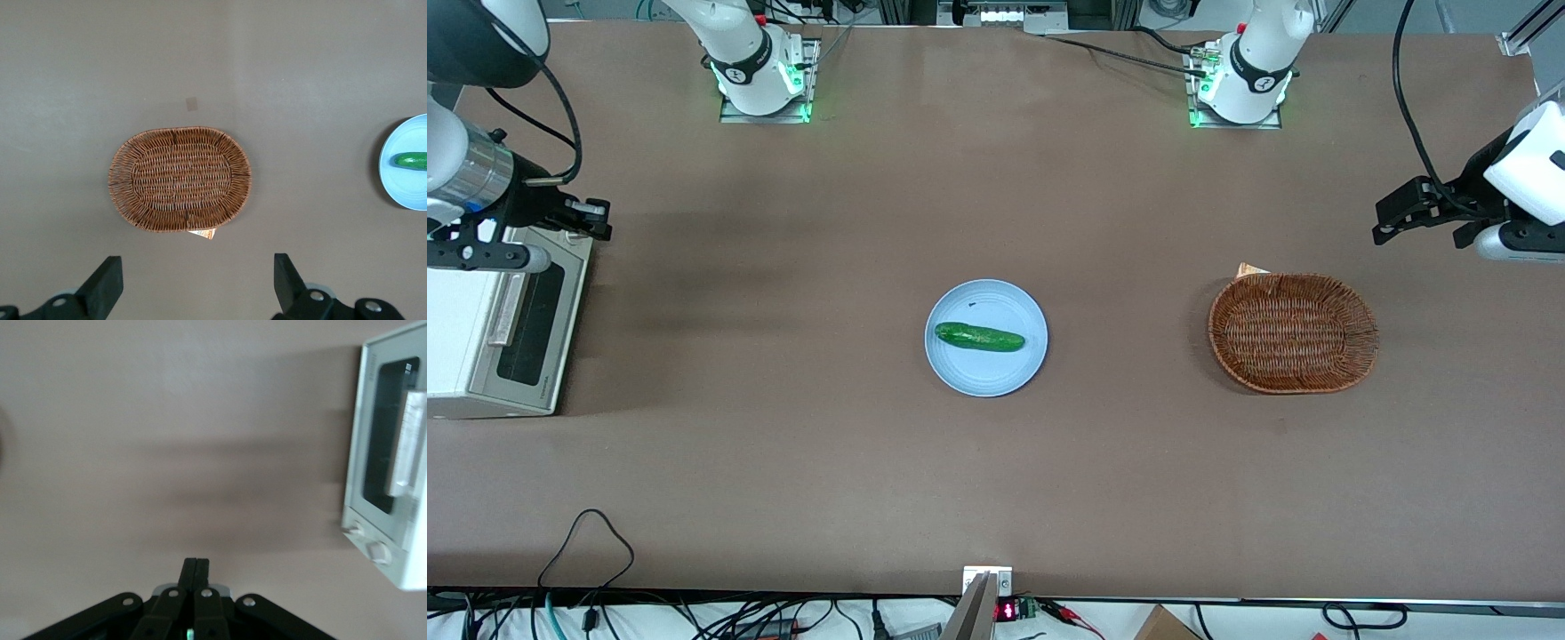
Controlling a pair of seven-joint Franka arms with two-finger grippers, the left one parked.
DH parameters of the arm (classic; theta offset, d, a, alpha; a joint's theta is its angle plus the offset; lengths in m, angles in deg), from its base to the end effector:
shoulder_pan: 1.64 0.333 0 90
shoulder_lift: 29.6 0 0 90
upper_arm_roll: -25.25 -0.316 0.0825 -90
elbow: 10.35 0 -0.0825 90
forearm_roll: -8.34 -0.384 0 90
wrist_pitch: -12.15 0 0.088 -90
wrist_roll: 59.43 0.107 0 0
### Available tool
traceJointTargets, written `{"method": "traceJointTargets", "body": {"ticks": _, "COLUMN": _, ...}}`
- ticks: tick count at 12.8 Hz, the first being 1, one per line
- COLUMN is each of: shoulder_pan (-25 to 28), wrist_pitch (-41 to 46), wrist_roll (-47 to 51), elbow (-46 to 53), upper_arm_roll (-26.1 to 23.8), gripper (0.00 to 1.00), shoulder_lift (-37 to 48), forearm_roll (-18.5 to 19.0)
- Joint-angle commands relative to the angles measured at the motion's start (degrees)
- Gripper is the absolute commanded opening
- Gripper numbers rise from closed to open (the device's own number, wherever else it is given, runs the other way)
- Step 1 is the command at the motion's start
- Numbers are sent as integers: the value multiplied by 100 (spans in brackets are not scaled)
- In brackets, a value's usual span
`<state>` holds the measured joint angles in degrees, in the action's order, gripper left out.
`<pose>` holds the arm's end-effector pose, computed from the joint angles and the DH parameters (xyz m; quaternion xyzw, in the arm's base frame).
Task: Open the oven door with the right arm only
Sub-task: 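Lower the right gripper onto the oven door handle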
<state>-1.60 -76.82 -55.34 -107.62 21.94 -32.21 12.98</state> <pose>0.5551 0.0231 0.5390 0.9947 -0.0032 -0.0922 0.0451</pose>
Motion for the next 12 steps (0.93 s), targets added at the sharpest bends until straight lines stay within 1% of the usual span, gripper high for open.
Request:
{"method": "traceJointTargets", "body": {"ticks": 1, "shoulder_pan": 433, "wrist_pitch": 528, "wrist_roll": 56, "elbow": 173, "upper_arm_roll": -30, "gripper": 3, "shoulder_lift": -222, "forearm_roll": 1147}}
{"method": "traceJointTargets", "body": {"ticks": 3, "shoulder_pan": 601, "wrist_pitch": 705, "wrist_roll": 450, "elbow": 165, "upper_arm_roll": -39, "gripper": 3, "shoulder_lift": -511, "forearm_roll": 2045}}
{"method": "traceJointTargets", "body": {"ticks": 5, "shoulder_pan": 698, "wrist_pitch": 714, "wrist_roll": 592, "elbow": 156, "upper_arm_roll": -39, "gripper": 3, "shoulder_lift": -845, "forearm_roll": 2845}}
{"method": "traceJointTargets", "body": {"ticks": 6, "shoulder_pan": 698, "wrist_pitch": 697, "wrist_roll": 714, "elbow": 121, "upper_arm_roll": -39, "gripper": 3, "shoulder_lift": -1003, "forearm_roll": 3363}}
{"method": "traceJointTargets", "body": {"ticks": 8, "shoulder_pan": 646, "wrist_pitch": 653, "wrist_roll": 855, "elbow": 95, "upper_arm_roll": -21, "gripper": 3, "shoulder_lift": -1311, "forearm_roll": 4225}}
{"method": "traceJointTargets", "body": {"ticks": 10, "shoulder_pan": 550, "wrist_pitch": 626, "wrist_roll": 1319, "elbow": 94, "upper_arm_roll": 31, "gripper": 3, "shoulder_lift": -1715, "forearm_roll": 5025}}
{"method": "traceJointTargets", "body": {"ticks": 12, "shoulder_pan": 505, "wrist_pitch": 574, "wrist_roll": 1968, "elbow": 94, "upper_arm_roll": 31, "gripper": 3, "shoulder_lift": -2154, "forearm_roll": 5667}}
